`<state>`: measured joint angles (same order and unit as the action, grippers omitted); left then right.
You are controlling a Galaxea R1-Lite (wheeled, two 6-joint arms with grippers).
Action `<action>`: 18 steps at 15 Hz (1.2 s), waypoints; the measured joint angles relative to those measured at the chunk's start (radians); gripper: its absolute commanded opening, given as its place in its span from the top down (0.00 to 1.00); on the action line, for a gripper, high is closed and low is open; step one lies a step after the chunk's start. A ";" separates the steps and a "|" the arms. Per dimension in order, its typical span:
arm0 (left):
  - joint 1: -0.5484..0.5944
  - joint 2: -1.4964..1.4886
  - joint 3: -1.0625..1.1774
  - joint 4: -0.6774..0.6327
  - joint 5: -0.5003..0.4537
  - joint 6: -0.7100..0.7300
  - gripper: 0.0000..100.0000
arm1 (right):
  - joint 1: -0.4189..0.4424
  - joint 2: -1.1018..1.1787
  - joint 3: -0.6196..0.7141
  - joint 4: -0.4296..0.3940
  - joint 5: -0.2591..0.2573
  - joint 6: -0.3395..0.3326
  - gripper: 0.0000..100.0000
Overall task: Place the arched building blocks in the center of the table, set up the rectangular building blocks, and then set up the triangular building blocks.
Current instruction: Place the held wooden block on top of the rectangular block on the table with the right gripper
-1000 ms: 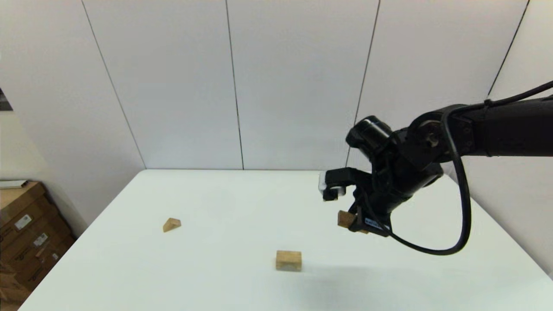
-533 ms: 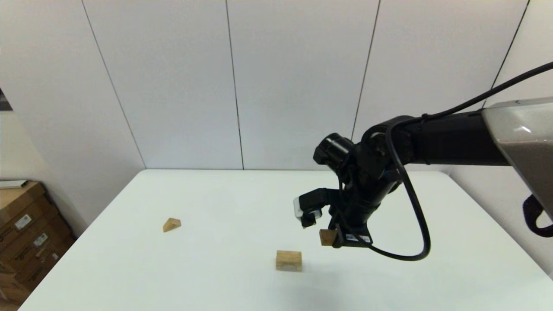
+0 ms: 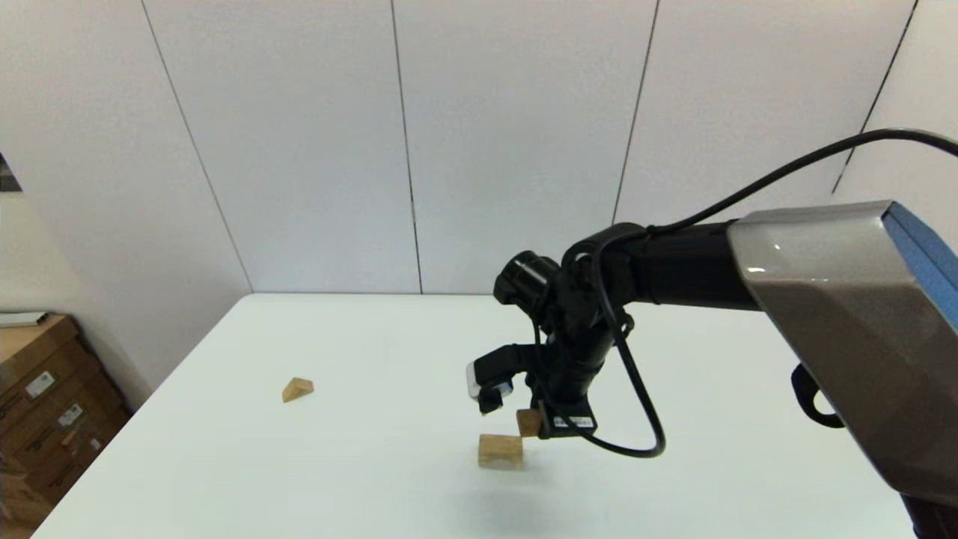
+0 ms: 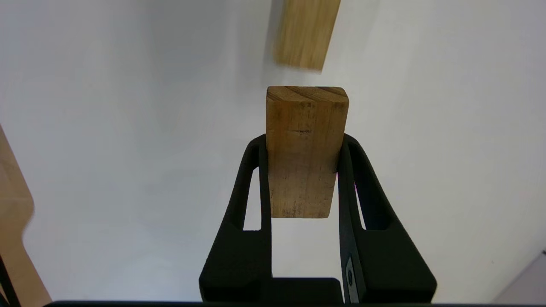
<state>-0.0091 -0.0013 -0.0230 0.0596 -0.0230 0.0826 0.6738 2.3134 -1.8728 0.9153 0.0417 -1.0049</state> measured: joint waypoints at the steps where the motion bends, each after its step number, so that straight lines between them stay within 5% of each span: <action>1: 0.000 0.000 0.000 0.000 0.000 0.000 0.00 | 0.014 0.018 -0.018 0.000 -0.001 0.029 1.00; 9: 0.000 0.000 0.000 0.000 0.000 0.000 0.00 | 0.099 0.109 -0.072 -0.010 -0.010 0.187 1.00; 18: 0.000 0.000 0.000 0.000 -0.001 0.000 0.00 | 0.092 0.127 -0.080 -0.094 -0.054 0.225 1.00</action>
<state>-0.0091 -0.0013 -0.0230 0.0596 -0.0238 0.0826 0.7662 2.4404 -1.9526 0.8217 -0.0123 -0.7798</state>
